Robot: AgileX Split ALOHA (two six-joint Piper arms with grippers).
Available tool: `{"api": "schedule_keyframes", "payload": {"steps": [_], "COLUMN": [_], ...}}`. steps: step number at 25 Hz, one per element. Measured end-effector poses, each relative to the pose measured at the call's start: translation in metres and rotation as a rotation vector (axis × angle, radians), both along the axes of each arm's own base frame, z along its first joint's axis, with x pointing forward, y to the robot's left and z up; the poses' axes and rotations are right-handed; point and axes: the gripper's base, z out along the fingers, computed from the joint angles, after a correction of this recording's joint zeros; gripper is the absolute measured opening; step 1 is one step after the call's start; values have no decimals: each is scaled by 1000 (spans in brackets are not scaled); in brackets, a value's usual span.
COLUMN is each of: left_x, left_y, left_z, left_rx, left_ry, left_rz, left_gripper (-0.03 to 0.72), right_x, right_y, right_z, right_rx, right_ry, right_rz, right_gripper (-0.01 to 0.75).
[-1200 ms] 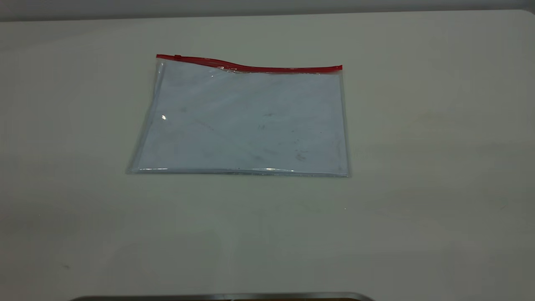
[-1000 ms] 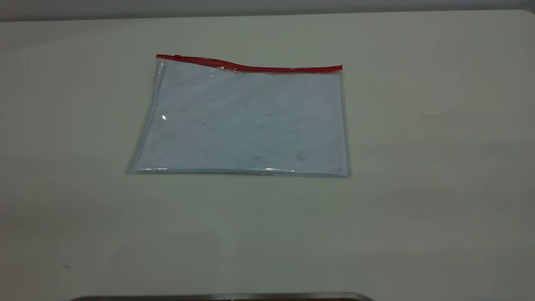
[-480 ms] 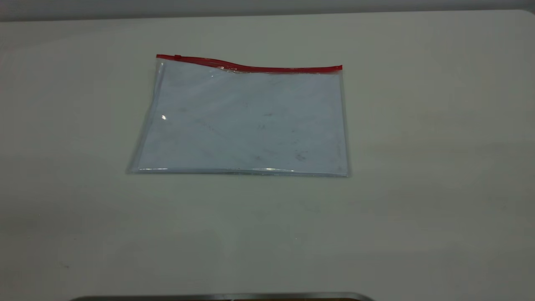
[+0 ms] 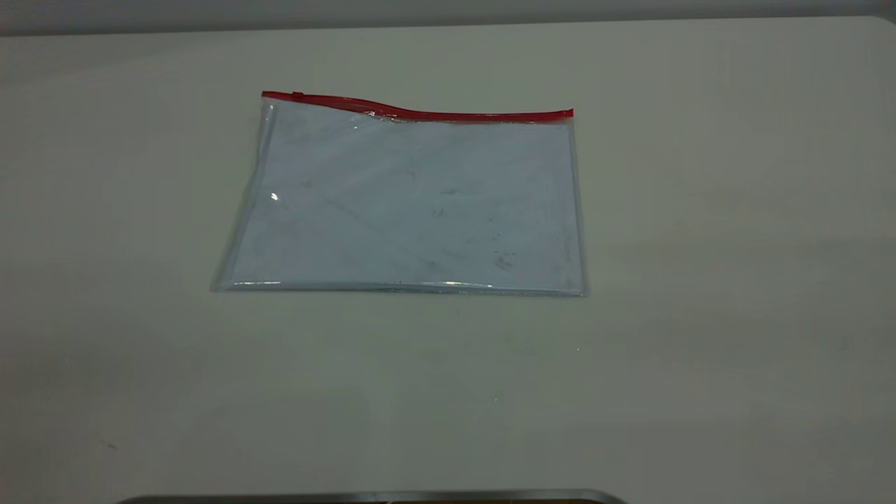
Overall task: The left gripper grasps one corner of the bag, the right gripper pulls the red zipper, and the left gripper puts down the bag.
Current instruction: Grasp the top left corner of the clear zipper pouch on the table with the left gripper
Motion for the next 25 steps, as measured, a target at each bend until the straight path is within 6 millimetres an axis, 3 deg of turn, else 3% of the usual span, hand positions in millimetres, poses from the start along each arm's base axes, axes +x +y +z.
{"api": "schedule_keyframes", "payload": {"steps": [9, 14, 17, 21, 25], "left_x": [1, 8, 29, 76, 128], "left_y": [-6, -5, -4, -2, 0], "left_z": [2, 24, 41, 53, 45], "left_rx": [-68, -96, -117, -182, -221], "left_ry": [-25, -75, -10, 102, 227], "left_rz": [-35, -6, 0, 4, -22], "left_gripper": [360, 360, 360, 368, 437], "right_x": [0, 8, 35, 87, 143], "right_y": [0, 10, 15, 20, 26], "right_z": [0, 7, 11, 10, 3], "right_rx": [0, 90, 79, 12, -24], "right_ry": [-1, 32, 87, 157, 216], "right_rz": [0, 67, 112, 171, 234], "right_gripper": [372, 372, 372, 409, 463]}}
